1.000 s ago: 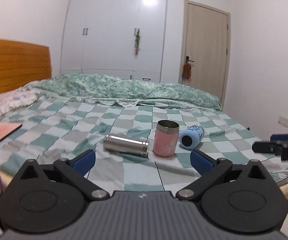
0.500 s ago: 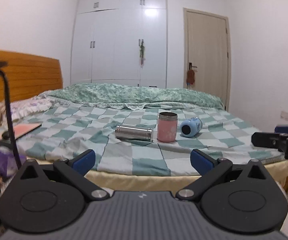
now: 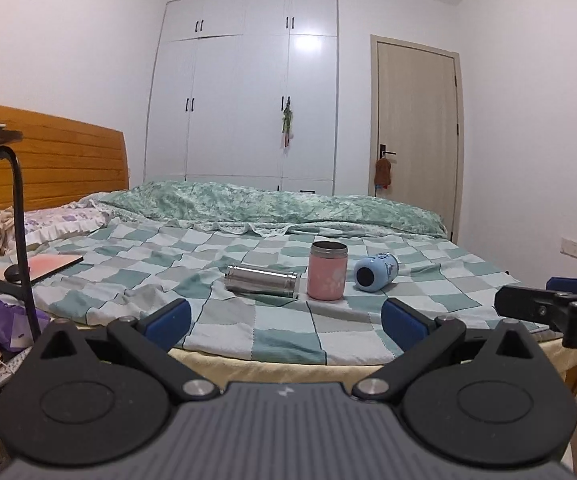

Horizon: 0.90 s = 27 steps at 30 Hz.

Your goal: Flip cup upright

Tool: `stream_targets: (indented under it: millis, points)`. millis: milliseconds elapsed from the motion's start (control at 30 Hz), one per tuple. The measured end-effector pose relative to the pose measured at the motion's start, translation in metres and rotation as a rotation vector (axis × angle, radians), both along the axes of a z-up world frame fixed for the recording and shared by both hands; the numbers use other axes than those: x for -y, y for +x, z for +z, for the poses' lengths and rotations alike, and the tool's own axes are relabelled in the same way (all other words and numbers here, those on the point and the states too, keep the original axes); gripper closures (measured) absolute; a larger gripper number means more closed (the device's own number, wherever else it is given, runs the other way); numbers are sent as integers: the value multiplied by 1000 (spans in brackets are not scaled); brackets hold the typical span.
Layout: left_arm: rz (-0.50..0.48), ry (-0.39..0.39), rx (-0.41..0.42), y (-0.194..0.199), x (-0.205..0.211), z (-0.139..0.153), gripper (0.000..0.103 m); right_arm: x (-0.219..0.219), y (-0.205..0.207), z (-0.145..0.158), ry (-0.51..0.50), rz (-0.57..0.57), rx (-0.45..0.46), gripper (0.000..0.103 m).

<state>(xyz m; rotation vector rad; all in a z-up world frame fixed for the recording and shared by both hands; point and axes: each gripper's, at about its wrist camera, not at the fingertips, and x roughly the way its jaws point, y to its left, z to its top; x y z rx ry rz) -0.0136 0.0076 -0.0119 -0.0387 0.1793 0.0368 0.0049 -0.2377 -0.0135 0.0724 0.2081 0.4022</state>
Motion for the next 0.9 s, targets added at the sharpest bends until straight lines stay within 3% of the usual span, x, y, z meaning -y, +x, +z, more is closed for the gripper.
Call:
stream_targets:
  millis: [900]
  points:
    - [19,-14,-4,0,-3,0,0,-8,-3,-2,-22,5,18,0]
